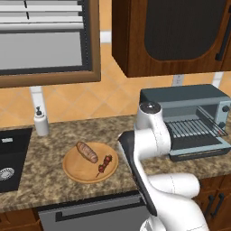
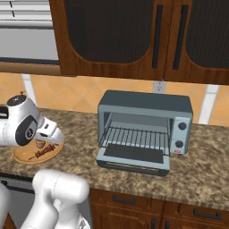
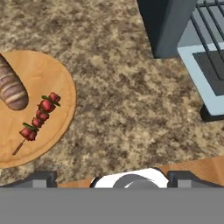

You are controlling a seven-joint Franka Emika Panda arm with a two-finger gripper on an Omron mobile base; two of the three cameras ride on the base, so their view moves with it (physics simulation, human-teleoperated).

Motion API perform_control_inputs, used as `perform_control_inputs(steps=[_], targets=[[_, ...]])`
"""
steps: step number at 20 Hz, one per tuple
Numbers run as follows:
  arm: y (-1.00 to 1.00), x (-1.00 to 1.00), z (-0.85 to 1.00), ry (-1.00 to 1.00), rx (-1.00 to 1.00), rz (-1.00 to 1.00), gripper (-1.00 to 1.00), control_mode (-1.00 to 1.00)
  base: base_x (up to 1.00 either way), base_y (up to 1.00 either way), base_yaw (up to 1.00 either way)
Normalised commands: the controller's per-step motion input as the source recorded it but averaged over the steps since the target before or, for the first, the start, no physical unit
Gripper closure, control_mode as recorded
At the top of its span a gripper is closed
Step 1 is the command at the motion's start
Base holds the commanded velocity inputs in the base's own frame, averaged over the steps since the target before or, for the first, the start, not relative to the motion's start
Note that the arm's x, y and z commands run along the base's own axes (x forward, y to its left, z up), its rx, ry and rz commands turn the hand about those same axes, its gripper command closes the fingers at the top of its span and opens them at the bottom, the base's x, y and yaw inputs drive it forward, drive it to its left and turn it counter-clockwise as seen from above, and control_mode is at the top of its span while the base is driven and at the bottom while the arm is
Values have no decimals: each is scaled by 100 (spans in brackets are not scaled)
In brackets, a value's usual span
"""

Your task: Pick up the kebab skewer and baguette bread, and place them inside the toaster oven. Close the toaster oven door and start by setting the timer.

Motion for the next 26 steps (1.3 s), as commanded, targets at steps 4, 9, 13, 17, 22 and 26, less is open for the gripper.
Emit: perform_control_inputs(steps=[4,9,13,17,22,26], targets=[[96,8,-24,16,7,0,-100,-100,0,0,0],[65,7,-45,9,4,3,-100,-100,0,0,0],[29,44,-39,4,0,2,-100,-100,0,0,0],[31,48,-43,10,2,3,-100,-100,0,0,0],[40,38,-45,11,1,4,-100,-100,0,0,0],[13,40,-36,10,0,0,-100,-100,0,0,0]])
